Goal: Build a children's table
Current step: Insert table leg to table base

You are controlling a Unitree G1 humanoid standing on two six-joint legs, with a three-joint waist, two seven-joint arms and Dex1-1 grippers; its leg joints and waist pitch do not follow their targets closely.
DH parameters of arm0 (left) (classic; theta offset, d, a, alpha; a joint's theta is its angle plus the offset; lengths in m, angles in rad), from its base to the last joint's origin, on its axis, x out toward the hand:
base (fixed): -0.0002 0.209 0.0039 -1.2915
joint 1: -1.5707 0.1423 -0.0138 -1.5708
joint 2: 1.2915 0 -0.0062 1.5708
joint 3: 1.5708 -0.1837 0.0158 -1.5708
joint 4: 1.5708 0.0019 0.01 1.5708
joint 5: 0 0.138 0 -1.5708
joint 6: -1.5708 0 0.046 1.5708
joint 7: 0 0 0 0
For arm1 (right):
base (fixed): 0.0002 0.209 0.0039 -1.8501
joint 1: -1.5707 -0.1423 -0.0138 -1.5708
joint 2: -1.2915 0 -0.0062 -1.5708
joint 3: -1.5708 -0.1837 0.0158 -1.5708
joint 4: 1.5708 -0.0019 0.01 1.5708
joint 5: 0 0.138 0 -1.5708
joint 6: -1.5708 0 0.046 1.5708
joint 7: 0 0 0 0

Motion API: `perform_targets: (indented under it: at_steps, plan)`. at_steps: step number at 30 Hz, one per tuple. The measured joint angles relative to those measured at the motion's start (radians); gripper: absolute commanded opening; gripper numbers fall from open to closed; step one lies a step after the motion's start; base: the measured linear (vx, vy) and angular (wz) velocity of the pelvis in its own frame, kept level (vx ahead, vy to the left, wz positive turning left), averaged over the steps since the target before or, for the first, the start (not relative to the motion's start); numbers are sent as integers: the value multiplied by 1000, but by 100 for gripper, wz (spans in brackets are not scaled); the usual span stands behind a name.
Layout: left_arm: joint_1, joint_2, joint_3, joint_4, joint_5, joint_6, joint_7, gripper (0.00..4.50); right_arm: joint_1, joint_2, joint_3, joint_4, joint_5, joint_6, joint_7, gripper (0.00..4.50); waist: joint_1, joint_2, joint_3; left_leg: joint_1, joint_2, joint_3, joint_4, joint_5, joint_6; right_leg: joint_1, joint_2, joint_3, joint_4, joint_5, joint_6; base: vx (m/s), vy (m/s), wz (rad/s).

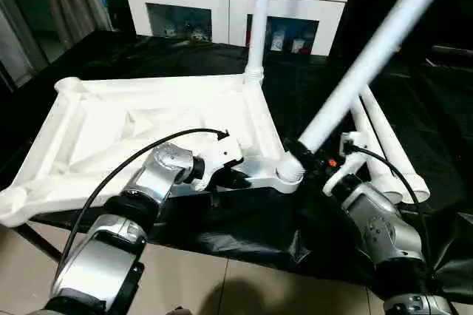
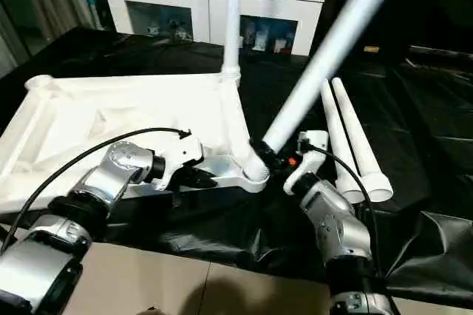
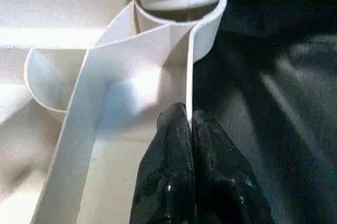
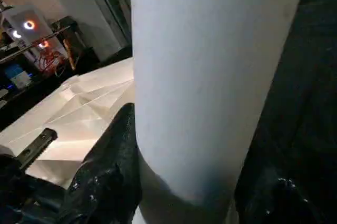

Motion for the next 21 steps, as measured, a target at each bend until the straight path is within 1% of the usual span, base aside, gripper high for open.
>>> perform_targets:
  at_steps: [3, 5, 7, 10, 12, 14, 18, 21]
  plan:
    - [1, -1, 0, 0, 0, 0, 1, 0, 22, -3, 32, -3, -49, -93, 9, 187, 1, -3, -2, 0, 0, 0, -2, 0, 0, 0, 0, 0, 0, 0, 0, 0, 0, 0]
    - [1, -1, 0, -1, 0, 0, 2, 0, 26, -6, 45, 2, -70, -130, 11, 187, 1, -4, -2, 0, 0, 0, -2, 0, 0, 0, 0, 0, 0, 0, 0, 0, 0, 0]
    - [4, 2, -1, -6, 0, -2, 4, 0, 29, -6, 51, 3, -82, -145, 12, 187, 0, -6, -2, 0, 0, 0, -2, 0, 0, 0, 0, 0, -1, 0, 0, 0, 0, 0]
    - [11, 5, -5, -14, 1, -10, 4, 0, 31, -12, 64, 4, -96, -156, 15, 187, 0, -11, -3, -1, 0, 0, -3, 0, 0, 0, 0, 0, -1, 0, 0, 0, 0, 0]
    - [23, 17, -22, -33, 6, -29, 6, 0, 28, -23, 80, 6, -106, -156, 21, 187, -1, -16, -6, 0, 0, 0, -4, 0, 0, 0, 0, 0, -1, 0, 0, 0, 0, 0]
    - [29, 28, -40, -47, 14, -37, 7, 0, 25, -36, 95, 8, -119, -154, 32, 187, -1, -26, -10, 1, 0, 0, -8, 0, 0, 0, 1, -1, -2, -1, 1, 0, 0, 0]
    - [32, 44, -62, -58, 29, -47, -1, 0, 13, -47, 115, 24, -129, -154, 57, 187, -3, -35, -16, 3, 0, 0, -14, 0, 0, 0, 1, -1, -4, -1, 1, 0, 0, 0]
    - [31, 53, -78, -67, 32, -36, -11, 0, 4, -67, 133, 27, -134, -144, 81, 187, -3, -41, -19, 3, 0, 0, -16, 0, 0, 0, 2, -1, -6, -1, 2, 0, 0, 0]
